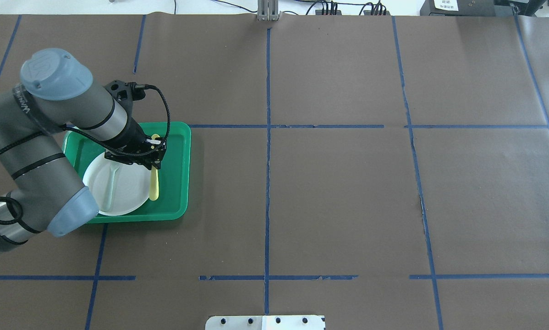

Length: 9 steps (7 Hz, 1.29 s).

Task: Place spoon
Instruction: 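Carry the yellow spoon off the plate toward the tray's far corner, then lower the spoon onto the green tray beside the plate and release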

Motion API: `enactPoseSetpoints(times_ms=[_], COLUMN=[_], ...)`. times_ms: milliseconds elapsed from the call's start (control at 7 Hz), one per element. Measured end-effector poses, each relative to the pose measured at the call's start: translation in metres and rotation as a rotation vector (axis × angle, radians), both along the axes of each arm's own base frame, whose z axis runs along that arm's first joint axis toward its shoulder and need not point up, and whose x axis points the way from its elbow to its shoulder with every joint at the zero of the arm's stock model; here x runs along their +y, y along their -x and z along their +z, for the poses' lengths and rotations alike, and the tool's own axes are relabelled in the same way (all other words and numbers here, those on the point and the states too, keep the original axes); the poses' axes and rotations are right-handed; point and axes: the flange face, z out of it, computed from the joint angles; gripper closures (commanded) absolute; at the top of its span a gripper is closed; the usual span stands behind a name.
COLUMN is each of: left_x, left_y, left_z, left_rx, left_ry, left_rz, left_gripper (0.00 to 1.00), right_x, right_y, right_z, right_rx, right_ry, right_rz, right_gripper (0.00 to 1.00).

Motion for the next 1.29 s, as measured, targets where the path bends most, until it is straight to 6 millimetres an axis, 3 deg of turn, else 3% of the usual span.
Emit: enactPoseSetpoints(times_ms=[286, 714, 1286], left_x=[-0.006, 0.002, 0.0], left_y=[-0.025, -0.052, -0.059], left_z=[0.018, 0.041, 0.055], left_rx=[-0.007, -0.023, -0.026], left_ry=[0.027, 0.031, 0.004], left_rz=[-0.003, 0.025, 0.026], left_gripper=[1.0, 1.0, 1.0], right_x=[0.0, 0.0, 0.0], right_y=[0.0, 0.0, 0.0], right_z=[0.0, 0.0, 0.0], right_rx=[0.0, 0.0, 0.0], right_ry=[0.0, 0.0, 0.0], right_rz=[0.0, 0.0, 0.0], right_gripper=[0.0, 0.0, 0.0])
